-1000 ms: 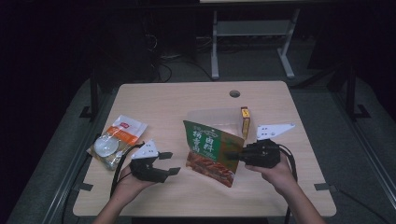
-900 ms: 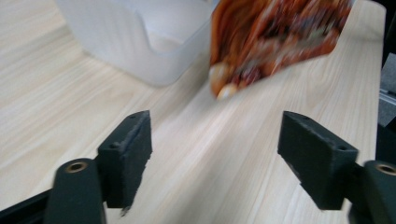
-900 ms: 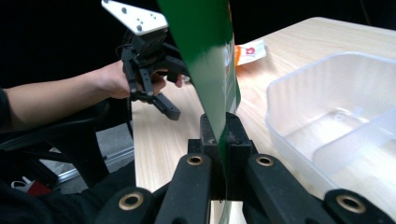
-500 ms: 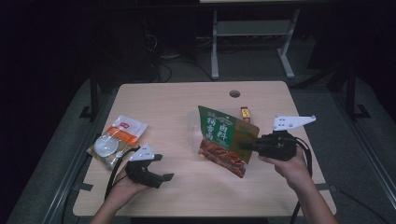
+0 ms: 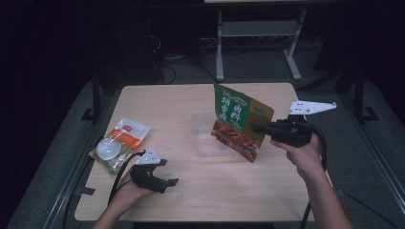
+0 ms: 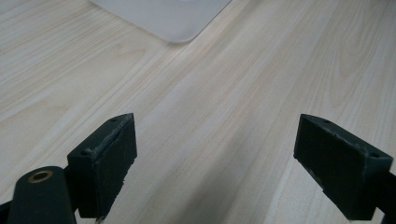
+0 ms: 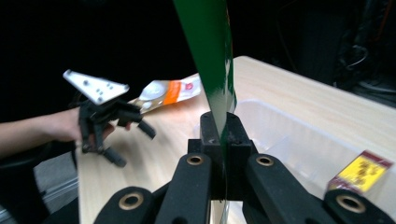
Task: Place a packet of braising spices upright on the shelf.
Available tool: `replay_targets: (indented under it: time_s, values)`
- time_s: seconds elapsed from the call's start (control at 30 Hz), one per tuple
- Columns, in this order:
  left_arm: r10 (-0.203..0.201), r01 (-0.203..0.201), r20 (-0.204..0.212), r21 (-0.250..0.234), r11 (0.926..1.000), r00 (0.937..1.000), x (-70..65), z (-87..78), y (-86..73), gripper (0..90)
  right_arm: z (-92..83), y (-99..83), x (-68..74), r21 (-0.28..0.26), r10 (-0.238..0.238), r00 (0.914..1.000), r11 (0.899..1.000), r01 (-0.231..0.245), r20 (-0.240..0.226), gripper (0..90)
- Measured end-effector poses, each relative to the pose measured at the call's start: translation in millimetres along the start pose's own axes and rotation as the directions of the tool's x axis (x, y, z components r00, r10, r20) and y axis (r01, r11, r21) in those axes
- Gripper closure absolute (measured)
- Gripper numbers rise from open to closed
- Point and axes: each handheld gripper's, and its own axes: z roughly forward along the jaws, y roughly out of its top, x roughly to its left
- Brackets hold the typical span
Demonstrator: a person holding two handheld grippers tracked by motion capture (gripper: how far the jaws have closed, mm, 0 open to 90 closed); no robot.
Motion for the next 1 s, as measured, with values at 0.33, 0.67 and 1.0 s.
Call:
replay_targets:
  time_s: [0.33, 0.67, 1.0]
  values:
    - [-0.003, 0.003, -0.010, 0.007, 1.0000, 0.9999, 1.0, 0.5, -0.8, 12.8, 14.5, 14.6, -17.0, -0.053, 0.025, 0.9955, 0.998, -0.021, 0.091, 90.0]
    - [0.006, -0.006, -0.010, 0.014, 0.9999, 0.9999, 2.6, -0.4, -1.1, 12.8, 31.2, 18.3, -24.9, -0.053, 0.027, 0.9863, 0.998, -0.018, 0.163, 90.0]
    - [0.015, -0.015, -0.009, 0.022, 0.9996, 0.9998, 3.6, 0.6, -1.1, 12.9, 40.2, 9.1, -31.8, -0.052, 0.052, 0.9753, 0.998, -0.041, 0.215, 90.0]
